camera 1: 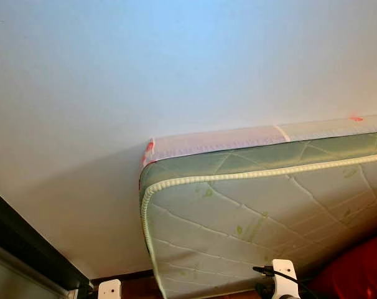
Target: Clean up the room
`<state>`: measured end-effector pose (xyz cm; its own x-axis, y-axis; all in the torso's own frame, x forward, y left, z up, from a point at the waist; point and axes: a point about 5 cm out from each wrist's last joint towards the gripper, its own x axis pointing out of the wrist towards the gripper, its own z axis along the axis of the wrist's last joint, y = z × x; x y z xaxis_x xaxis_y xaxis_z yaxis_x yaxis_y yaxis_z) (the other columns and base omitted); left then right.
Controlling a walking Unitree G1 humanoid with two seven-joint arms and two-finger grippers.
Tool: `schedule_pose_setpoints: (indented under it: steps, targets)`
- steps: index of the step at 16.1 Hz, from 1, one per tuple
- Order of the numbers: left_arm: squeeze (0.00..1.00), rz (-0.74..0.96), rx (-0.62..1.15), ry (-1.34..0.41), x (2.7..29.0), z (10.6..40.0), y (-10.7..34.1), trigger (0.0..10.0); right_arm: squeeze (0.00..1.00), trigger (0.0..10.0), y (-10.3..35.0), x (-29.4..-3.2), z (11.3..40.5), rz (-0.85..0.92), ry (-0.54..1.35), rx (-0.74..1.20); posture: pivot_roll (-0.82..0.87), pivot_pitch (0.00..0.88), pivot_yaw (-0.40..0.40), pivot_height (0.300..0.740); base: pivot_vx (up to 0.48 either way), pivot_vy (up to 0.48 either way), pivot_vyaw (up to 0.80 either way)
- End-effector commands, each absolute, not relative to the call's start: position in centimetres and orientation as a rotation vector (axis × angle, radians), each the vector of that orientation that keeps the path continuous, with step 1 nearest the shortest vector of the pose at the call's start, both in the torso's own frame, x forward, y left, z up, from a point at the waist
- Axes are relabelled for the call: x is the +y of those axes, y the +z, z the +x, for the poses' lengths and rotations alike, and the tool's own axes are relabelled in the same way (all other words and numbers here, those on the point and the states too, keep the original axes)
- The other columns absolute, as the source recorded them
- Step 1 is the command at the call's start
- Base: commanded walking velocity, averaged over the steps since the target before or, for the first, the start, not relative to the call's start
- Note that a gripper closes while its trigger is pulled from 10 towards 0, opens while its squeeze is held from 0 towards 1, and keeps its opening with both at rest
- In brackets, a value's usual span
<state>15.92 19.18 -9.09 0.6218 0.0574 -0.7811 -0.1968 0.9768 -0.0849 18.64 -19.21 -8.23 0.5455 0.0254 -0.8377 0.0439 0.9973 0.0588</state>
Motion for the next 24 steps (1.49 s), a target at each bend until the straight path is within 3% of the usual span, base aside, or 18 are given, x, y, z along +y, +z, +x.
schedule_pose_setpoints:
  steps: [1, 3, 9, 17, 24]
  targets:
    - [0.0, -0.124, 0.979, 0.191, 21.6, 18.3, -8.1, 10.0, 0.0, 10.0, -8.2, -22.9, 17.2, 0.177, -0.15, 0.98, -0.04, 0.0, 0.082, 0.74, 0.0, 0.0, 0.0]
    - [0.0, -0.136, 0.966, 0.193, 21.8, 17.8, -8.2, 10.0, 0.0, 10.0, -8.2, -23.2, 17.1, 0.167, -0.149, 0.99, -0.01, 0.0, 0.045, 0.74, 0.0, 0.0, 0.0]
    - [0.0, -0.127, 0.966, 0.178, 21.6, 18.1, -8.1, 10.0, 0.0, 10.0, -8.1, -23.0, 17.3, 0.188, -0.152, 0.98, -0.02, 0.0, 0.061, 0.74, 0.0, 0.0, 0.0]
    - [0.0, -0.177, 0.982, 0.186, 20.4, 17.5, -8.6, 10.0, 0.0, 10.0, -7.9, -23.9, 17.3, 0.114, -0.118, 0.984, -0.01, 0.0, -0.014, 0.74, 0.0, 0.0, 0.0]
    - [0.0, -0.174, 0.976, 0.193, 20.6, 17.6, -8.6, 10.0, 0.0, 10.0, -7.8, -23.8, 17.4, 0.135, -0.113, 0.966, -0.01, 0.0, 0.012, 0.74, 0.0, 0.0, 0.0]
